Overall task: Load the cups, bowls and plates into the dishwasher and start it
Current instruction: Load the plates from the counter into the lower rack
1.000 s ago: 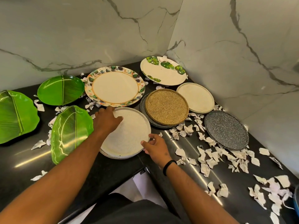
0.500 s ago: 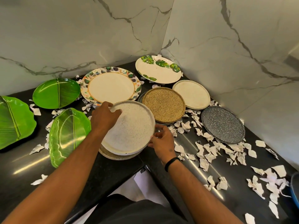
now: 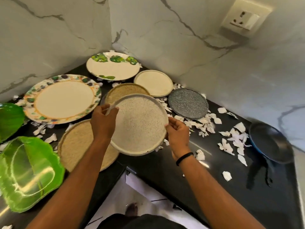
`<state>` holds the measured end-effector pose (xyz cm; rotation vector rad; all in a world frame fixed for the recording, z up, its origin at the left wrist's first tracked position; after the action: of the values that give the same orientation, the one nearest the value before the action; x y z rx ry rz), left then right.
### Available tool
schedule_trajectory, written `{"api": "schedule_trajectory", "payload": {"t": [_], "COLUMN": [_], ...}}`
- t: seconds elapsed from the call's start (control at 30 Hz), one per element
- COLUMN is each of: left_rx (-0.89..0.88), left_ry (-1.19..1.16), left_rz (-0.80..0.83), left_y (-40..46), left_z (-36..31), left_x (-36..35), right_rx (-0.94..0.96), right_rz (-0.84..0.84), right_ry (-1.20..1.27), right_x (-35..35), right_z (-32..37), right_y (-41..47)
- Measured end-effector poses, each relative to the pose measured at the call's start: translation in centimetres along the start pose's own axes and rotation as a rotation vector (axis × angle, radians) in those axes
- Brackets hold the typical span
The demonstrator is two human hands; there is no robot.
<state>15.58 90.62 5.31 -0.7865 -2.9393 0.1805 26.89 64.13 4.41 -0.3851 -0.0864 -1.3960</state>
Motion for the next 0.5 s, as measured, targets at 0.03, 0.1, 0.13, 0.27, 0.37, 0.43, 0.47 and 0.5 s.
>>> {"api": "schedule_trajectory", "payload": {"t": [0.03, 0.1, 0.13, 0.27, 0.37, 0.43, 0.47, 0.5], "left_rx": [0.016, 0.034, 0.043, 0.09, 0.1, 0.115, 0.116, 0.119], "left_ry": [-0.013, -0.002, -0.002, -0.021, -0.013, -0.012, -0.014, -0.018], "left_rz": [0.038, 0.109, 0.146, 0.332, 0.492, 0.588, 0.631, 0.667], "left_y": [-0.7, -2.1, -3.1, -8.5, -13.6, -17.5, -19.6, -21.5], "left_z": [0.3, 0.9, 1.3, 2.3, 2.6, 2.7, 2.6, 2.6], "left_x": [-1.5, -4.3, -5.7, -12.2, -16.5, -19.0, -20.0, -20.9], "right_rx": [-0.016, -0.045, -0.052, -0.093, -0.114, -0.111, -0.106, -0.109], "right_rz": [-0.017, -0.031, -0.047, -0.205, -0.342, -0.444, -0.489, -0.523], "right_ry": [0.035, 0.086, 0.098, 0.113, 0.137, 0.148, 0.149, 0.15], "right_x": [1.5, 4.1, 5.5, 12.7, 18.4, 22.5, 24.4, 26.1], "right_z": [-0.5, -1.5, -2.0, -4.3, -5.8, -6.7, -7.2, -7.8], "right_y": [-0.3, -1.3, -1.9, -4.3, -6.9, -9.4, -10.9, -12.2]}}
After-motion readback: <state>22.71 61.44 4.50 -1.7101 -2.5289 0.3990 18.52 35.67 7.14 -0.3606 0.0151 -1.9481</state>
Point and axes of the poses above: each hand's wrist, its own y-axis towards the middle knuckle, its own x-axis out of the back of the hand, z = x × y, the point moved 8 cm from there along y, towards the middle knuckle, and after that the axes turned 12 degrees about -y, right-handed, at the moved point
